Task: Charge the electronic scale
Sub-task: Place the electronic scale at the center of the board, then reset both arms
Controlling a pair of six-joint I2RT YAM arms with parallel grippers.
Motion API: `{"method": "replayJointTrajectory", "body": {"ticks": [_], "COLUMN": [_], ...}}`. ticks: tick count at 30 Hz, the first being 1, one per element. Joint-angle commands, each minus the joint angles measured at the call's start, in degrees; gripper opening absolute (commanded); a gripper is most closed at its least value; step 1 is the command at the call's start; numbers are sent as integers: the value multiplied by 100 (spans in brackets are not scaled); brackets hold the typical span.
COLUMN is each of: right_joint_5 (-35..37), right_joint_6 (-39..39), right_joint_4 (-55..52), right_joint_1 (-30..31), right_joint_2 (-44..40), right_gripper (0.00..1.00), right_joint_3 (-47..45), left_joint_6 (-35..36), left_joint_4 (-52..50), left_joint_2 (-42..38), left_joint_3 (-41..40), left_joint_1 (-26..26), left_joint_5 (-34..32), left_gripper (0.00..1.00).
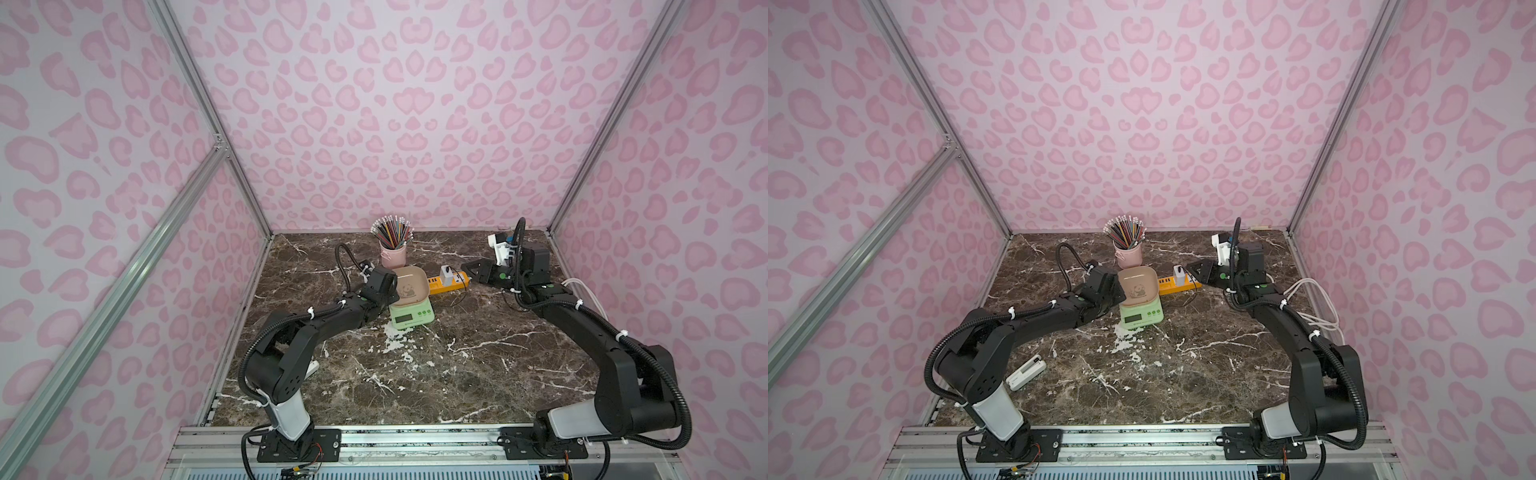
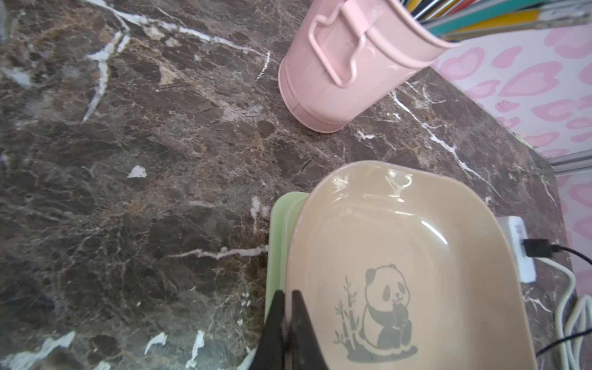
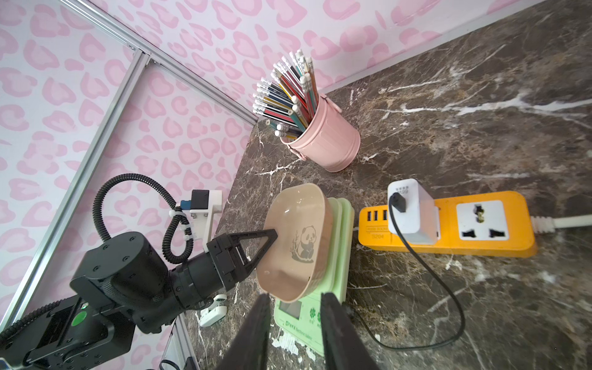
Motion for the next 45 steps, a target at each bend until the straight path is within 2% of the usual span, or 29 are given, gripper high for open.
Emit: {"method": "replayJointTrajectory", "body": {"ticks": [1,5,7,13,18,22,24,27,29,32,33,35,38,41,43,45], "right_joint_5": [-21,72,165,750,1659,2656,3313,4070,4465,5015,5275,5569,5844,5813,5724,5567], "right_joint_6": [-71,-112,-170,-502,-761,-853,-949,-1065,-1162,-1388,-1429,-1635,-1946,-1899,-1989,-2009], "right_joint_4": [170,170,145,-89,73,496,654,1007,1382,1876,1993,2418,3695,4692,5240,5908], "right_joint_1": [-26,-83,-101,-231,-378,-489,-548,-685,-757,-829,-843,-835,-864,-964,-959,-974], "right_joint_2": [-6,-17,-43,-157,-376,-585,-689,-854,-947,-975,-945,-881,-749,-542,-411,-211], "right_gripper": [32,32,32,32,35,47,56,67,75,84,85,88,92,92,93,94], "right_joint_3": [-11,-56,-96,-151,-492,-988,-1216,-1628,-1941,-2345,-2436,-2667,-3326,-3816,-4008,-4221], "left_joint_6": [-257,-252,-201,-60,392,1219,1774,2611,3233,3683,3618,3622,4408,5101,5169,5154], "left_joint_4": [129,94,77,79,-18,44,294,877,1483,2337,2470,2919,4389,5594,6124,6802], "left_joint_2": [96,208,257,190,-282,-969,-1435,-2030,-2368,-2808,-2901,-2996,-3019,-2810,-2586,-2350], "left_joint_3": [116,171,206,218,269,200,9,-416,-844,-1629,-1848,-2275,-3066,-3623,-3823,-4044], "left_joint_1": [-8,-9,-18,-18,-18,3,49,273,470,1110,1394,1777,1854,1920,2023,2232], "left_joint_5": [-258,-294,-294,-379,-740,-1771,-2507,-3259,-3500,-3126,-2976,-2853,-3068,-2656,-2268,-1452], "left_gripper": [4,4,8,42,67,86,95,96,98,100,95,94,94,94,94,94]}}
